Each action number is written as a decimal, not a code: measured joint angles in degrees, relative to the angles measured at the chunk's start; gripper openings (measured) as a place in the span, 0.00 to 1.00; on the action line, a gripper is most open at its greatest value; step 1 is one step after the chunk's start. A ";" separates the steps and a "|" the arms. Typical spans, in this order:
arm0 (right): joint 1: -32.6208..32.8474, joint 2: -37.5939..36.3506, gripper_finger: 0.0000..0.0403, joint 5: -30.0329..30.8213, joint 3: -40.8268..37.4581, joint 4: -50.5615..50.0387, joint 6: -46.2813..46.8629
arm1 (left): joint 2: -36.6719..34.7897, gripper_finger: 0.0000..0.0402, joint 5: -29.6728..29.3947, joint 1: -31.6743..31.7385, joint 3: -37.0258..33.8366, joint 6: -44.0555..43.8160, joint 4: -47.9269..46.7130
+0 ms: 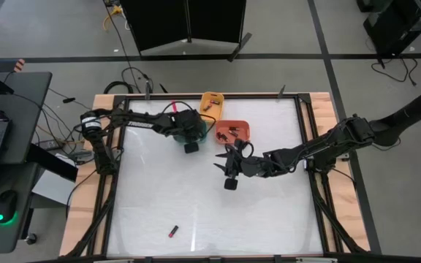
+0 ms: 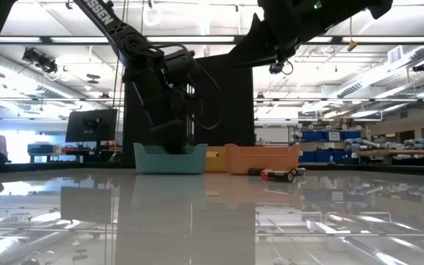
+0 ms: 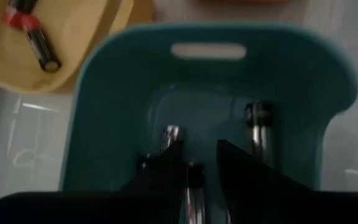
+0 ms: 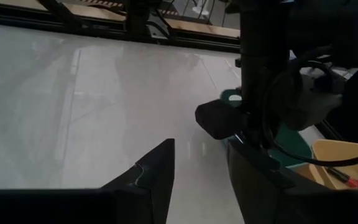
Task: Sort batteries
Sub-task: Put the brown battery into the orange bin
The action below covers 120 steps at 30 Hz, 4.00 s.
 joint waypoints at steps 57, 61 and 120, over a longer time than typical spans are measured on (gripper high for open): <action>-3.27 0.76 0.03 -9.83 -14.34 24.02 6.74 | -34.01 0.04 12.39 -15.72 -41.14 -2.35 59.76; -1.99 0.81 0.06 -5.83 -16.18 20.37 11.98 | -33.83 0.04 12.34 -18.96 -47.06 -3.41 71.22; -18.42 4.71 0.57 -4.17 -17.06 -11.95 27.57 | -33.78 0.04 11.31 -23.33 -53.00 -3.72 76.27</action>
